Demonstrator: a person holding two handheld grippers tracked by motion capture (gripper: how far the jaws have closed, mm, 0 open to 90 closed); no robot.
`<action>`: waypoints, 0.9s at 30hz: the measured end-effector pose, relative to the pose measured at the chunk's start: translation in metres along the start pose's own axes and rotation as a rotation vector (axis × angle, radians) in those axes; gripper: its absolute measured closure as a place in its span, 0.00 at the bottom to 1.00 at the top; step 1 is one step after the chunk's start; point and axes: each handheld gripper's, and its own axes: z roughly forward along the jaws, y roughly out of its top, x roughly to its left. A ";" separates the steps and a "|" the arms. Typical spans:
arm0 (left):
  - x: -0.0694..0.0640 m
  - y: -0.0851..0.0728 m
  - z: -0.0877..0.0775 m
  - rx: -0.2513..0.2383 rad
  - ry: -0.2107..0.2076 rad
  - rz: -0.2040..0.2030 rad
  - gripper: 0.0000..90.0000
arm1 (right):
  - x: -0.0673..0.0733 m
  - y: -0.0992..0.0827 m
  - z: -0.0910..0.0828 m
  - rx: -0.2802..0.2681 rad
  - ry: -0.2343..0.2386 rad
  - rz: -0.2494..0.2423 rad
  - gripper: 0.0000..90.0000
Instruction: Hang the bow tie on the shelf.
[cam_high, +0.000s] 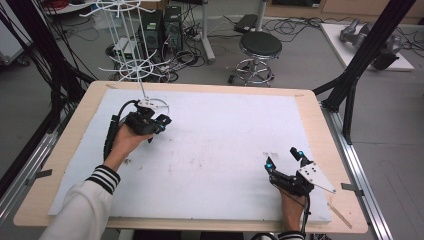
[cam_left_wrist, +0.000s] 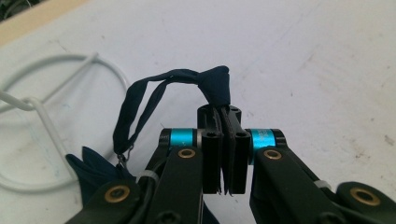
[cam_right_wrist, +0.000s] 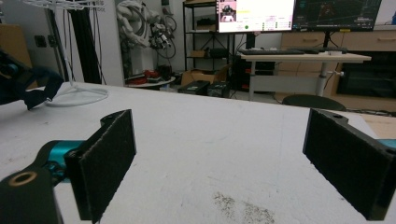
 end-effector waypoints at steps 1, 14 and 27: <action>0.001 0.000 -0.003 -0.016 0.000 -0.001 0.97 | 0.000 0.000 0.000 0.001 0.000 0.000 0.10; 0.002 0.002 -0.029 -0.169 0.023 -0.031 0.97 | 0.000 0.000 0.000 0.000 -0.001 -0.001 0.10; 0.000 0.002 -0.064 -0.328 0.043 -0.043 0.97 | 0.000 0.000 0.000 0.001 -0.001 -0.002 0.10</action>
